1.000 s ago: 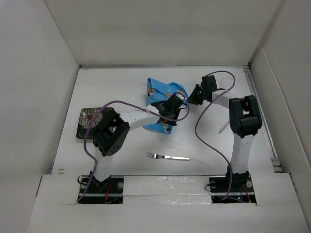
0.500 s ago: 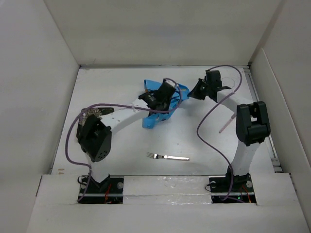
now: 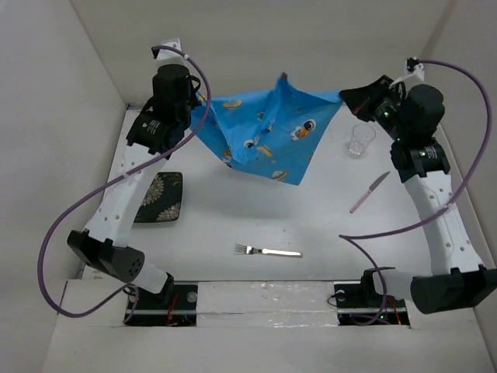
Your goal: Set the dinner table for one person
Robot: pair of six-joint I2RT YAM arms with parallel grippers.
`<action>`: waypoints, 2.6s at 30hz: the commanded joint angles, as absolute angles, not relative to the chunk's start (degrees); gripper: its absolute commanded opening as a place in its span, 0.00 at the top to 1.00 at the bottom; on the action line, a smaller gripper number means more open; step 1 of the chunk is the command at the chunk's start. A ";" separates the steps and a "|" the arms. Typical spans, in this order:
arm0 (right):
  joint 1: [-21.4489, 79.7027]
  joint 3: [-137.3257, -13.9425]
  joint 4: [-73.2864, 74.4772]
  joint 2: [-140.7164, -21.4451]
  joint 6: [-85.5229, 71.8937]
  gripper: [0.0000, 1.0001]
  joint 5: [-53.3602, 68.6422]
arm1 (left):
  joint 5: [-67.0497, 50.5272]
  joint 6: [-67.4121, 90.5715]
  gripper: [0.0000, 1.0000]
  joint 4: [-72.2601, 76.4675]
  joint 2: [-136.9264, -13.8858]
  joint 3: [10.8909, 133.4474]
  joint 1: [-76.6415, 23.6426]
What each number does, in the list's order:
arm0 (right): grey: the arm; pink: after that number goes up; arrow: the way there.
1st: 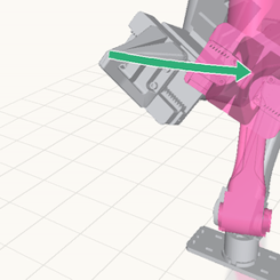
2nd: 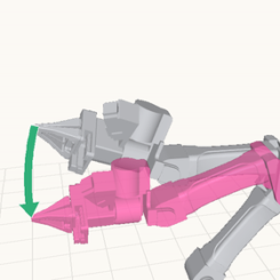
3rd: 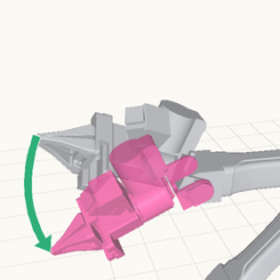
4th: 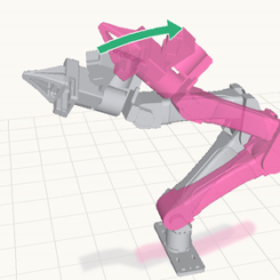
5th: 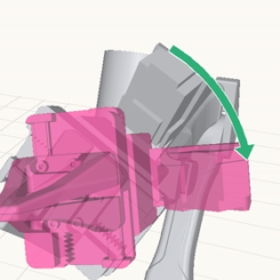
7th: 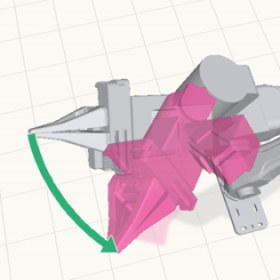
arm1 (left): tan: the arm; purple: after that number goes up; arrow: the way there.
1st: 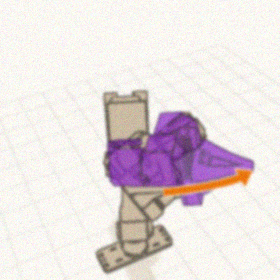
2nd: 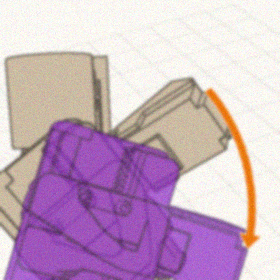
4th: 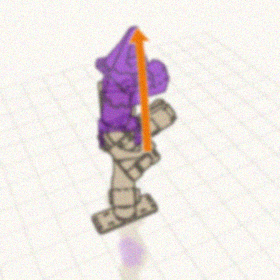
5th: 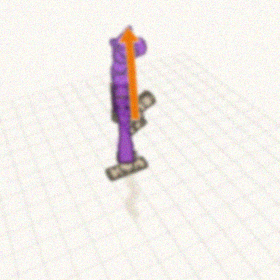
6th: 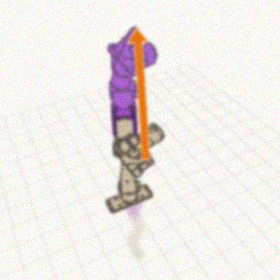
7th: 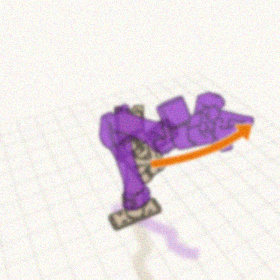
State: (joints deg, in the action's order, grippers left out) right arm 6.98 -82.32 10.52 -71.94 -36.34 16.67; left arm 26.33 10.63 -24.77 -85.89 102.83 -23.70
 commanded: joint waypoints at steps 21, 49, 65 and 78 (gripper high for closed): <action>2.29 -101.72 18.62 -95.33 -37.18 1.00 9.14 | 5.90 32.25 1.00 -10.12 -79.54 76.65 -18.54; 4.92 -64.69 27.15 -96.06 -30.41 0.47 -0.88 | -6.94 31.20 1.00 -6.16 -91.14 69.09 -13.01; 8.43 -68.82 34.63 -106.17 -30.94 0.57 -2.10 | -7.30 29.88 1.00 -2.55 -87.89 64.25 -13.01; 8.96 -70.75 36.56 -107.84 -30.76 0.65 -2.46 | -7.47 28.92 1.00 -2.37 -86.75 64.34 -13.01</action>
